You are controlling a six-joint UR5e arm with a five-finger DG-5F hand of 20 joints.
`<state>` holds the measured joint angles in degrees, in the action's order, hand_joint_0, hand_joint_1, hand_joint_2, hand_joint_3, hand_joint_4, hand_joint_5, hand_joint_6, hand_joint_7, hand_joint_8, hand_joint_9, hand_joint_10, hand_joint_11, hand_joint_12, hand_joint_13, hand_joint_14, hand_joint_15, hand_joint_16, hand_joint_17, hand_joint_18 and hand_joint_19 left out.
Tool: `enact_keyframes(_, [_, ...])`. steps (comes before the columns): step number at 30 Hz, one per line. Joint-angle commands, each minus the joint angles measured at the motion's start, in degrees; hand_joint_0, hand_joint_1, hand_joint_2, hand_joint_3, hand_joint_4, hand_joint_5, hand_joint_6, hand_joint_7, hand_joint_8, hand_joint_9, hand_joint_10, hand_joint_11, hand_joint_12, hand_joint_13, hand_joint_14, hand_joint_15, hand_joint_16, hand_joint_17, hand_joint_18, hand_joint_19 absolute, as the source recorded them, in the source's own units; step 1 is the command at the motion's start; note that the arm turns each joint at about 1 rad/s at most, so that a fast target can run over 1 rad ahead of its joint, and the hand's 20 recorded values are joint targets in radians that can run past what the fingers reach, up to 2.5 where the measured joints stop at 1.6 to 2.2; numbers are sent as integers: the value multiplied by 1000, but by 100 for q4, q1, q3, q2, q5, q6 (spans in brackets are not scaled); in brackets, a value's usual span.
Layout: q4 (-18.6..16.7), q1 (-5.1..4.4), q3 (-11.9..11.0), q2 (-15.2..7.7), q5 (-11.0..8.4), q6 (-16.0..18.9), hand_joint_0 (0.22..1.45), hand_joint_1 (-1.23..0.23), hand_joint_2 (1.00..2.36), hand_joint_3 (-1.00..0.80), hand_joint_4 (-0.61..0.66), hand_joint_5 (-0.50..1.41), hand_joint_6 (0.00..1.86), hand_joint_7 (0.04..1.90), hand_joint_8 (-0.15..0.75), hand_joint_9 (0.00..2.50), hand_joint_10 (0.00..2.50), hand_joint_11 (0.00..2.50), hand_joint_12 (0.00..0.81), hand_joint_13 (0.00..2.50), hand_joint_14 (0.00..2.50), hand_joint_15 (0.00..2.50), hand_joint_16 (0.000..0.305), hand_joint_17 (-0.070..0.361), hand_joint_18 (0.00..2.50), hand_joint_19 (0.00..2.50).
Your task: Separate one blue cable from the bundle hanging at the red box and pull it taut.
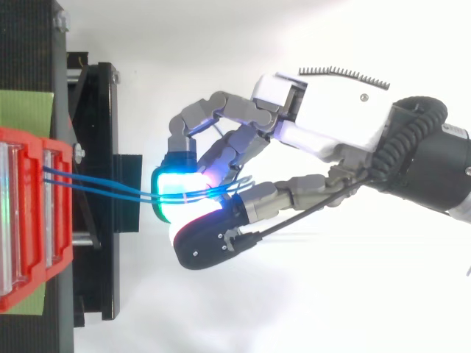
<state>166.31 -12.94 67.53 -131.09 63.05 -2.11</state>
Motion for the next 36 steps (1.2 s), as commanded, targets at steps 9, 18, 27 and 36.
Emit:
enact_keyframes(9, [6, 2, -3, -5, -12, 0, 537, -603, 1000, -500, 127, -162, 886, 1158, 266, 1180, 99, 1422, 361, 937, 24, 903, 44, 98, 704, 555])
enact_keyframes(18, [6, 2, 6, 4, -3, 0, 605, -608, 1000, -500, 120, -164, 878, 1199, 243, 1198, 10, 1474, 349, 931, 24, 901, 41, 93, 687, 572])
enact_keyframes(27, [6, 2, -3, 4, -3, 0, 653, -774, 1018, -25, 26, -168, 939, 1319, 276, 1218, 125, 1403, 363, 964, 25, 902, 45, 100, 737, 550])
enact_keyframes(36, [6, 2, 6, -5, -3, 0, 611, -760, 1000, -500, 89, -180, 926, 1108, 239, 1193, 0, 1484, 346, 934, 25, 921, 42, 93, 686, 574])
